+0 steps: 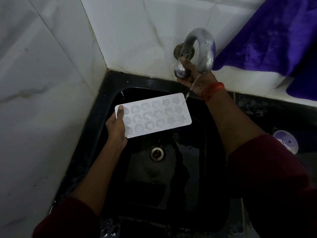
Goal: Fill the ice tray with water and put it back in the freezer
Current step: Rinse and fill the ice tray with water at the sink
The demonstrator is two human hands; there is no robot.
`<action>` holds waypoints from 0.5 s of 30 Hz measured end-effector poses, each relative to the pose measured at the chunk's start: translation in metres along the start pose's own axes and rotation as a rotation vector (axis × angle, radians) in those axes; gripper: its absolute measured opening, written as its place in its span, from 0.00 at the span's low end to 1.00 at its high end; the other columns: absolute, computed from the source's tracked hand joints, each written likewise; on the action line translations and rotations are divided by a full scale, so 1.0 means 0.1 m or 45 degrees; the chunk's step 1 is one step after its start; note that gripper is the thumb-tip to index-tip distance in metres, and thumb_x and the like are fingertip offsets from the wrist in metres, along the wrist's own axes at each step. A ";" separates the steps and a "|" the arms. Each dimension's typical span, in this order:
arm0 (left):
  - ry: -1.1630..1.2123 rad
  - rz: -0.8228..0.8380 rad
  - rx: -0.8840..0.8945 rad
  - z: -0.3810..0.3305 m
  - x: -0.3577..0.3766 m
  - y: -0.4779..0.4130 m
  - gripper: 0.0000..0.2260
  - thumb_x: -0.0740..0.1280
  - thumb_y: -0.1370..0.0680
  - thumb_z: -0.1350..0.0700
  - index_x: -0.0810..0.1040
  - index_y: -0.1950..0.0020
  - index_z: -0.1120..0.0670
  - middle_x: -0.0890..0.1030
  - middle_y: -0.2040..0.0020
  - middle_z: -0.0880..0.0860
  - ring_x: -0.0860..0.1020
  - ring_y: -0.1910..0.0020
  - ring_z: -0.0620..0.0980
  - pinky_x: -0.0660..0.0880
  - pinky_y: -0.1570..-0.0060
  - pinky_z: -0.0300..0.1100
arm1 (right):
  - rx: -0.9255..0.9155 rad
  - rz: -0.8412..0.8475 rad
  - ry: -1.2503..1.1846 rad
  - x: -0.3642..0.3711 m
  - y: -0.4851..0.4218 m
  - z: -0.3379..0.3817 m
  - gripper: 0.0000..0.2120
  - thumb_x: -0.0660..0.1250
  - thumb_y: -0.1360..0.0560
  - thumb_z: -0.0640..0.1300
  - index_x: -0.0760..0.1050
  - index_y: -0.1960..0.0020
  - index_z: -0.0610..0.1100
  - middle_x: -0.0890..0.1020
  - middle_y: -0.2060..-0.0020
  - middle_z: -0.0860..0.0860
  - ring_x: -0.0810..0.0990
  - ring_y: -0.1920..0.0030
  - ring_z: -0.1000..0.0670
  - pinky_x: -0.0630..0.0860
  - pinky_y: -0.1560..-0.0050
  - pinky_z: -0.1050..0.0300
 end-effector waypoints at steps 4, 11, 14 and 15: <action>-0.006 -0.032 0.003 0.00 -0.06 0.01 0.11 0.68 0.17 0.46 0.82 0.55 0.51 0.85 0.61 0.47 0.84 0.66 0.44 0.78 0.75 0.37 | -0.044 0.019 -0.053 -0.02 -0.02 -0.02 0.15 0.63 0.19 0.34 0.71 0.33 0.35 0.79 0.37 0.39 0.81 0.40 0.40 0.80 0.41 0.42; 0.025 -0.027 -0.012 -0.02 -0.13 0.04 0.12 0.68 0.18 0.45 0.82 0.55 0.51 0.84 0.62 0.47 0.84 0.70 0.42 0.79 0.74 0.39 | -0.145 -0.031 0.181 -0.02 -0.03 0.00 0.18 0.71 0.23 0.40 0.73 0.35 0.37 0.81 0.41 0.41 0.83 0.49 0.46 0.83 0.52 0.50; 0.031 -0.018 -0.004 -0.02 -0.14 0.05 0.11 0.68 0.17 0.46 0.81 0.55 0.51 0.85 0.67 0.45 0.84 0.70 0.42 0.78 0.75 0.38 | -0.143 -0.013 0.163 -0.02 -0.02 -0.01 0.13 0.71 0.23 0.39 0.74 0.41 0.40 0.80 0.41 0.41 0.83 0.49 0.46 0.84 0.56 0.51; 0.031 -0.014 -0.002 -0.02 -0.14 0.06 0.11 0.68 0.17 0.46 0.81 0.55 0.51 0.85 0.69 0.43 0.84 0.71 0.41 0.78 0.76 0.38 | -0.134 -0.008 0.156 -0.02 -0.02 -0.01 0.11 0.70 0.23 0.39 0.74 0.43 0.41 0.80 0.40 0.41 0.83 0.49 0.46 0.84 0.54 0.50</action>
Point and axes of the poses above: each hand's wrist, its own y-axis away from the middle knuckle, its own x-axis out of the palm, z = x × y, the point moved 2 cm from there along -y, towards the middle knuckle
